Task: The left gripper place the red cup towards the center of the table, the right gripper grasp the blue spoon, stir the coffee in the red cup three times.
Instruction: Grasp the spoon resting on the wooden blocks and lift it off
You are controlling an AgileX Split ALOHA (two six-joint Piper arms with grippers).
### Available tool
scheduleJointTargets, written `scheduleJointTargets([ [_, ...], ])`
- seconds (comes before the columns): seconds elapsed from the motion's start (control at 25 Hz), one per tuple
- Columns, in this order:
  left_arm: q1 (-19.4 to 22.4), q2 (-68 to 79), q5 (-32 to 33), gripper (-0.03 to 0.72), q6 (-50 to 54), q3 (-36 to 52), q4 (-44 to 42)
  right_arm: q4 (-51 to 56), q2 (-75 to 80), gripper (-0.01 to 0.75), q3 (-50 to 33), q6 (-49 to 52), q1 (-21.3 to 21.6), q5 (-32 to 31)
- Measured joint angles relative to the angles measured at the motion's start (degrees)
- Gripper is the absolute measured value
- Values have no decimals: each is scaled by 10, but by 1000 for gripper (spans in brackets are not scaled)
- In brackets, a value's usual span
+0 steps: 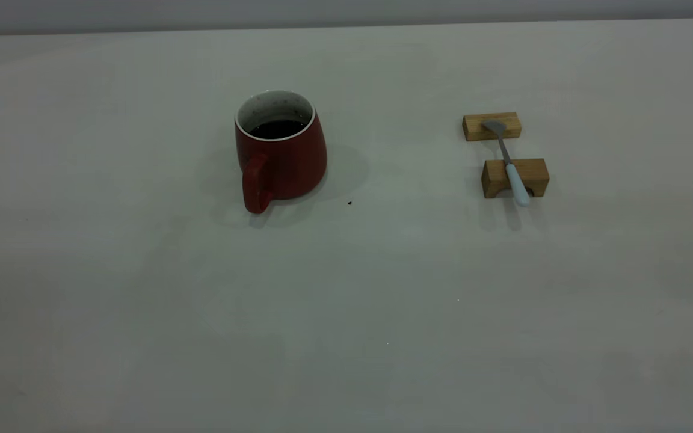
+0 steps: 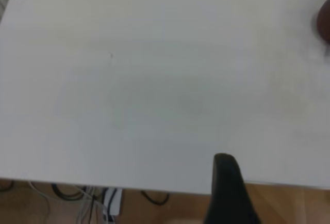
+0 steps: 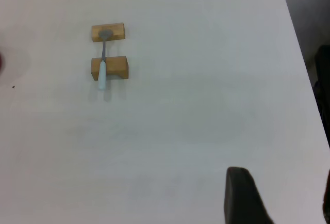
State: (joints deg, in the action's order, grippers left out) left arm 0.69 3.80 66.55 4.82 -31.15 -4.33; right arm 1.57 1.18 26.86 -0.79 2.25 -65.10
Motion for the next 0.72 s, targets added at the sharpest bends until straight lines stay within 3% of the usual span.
scheduleJointTargets([
  [0.72,4,-49,-13,551,-67,32,53,0,0,414,0,1,0,0],
])
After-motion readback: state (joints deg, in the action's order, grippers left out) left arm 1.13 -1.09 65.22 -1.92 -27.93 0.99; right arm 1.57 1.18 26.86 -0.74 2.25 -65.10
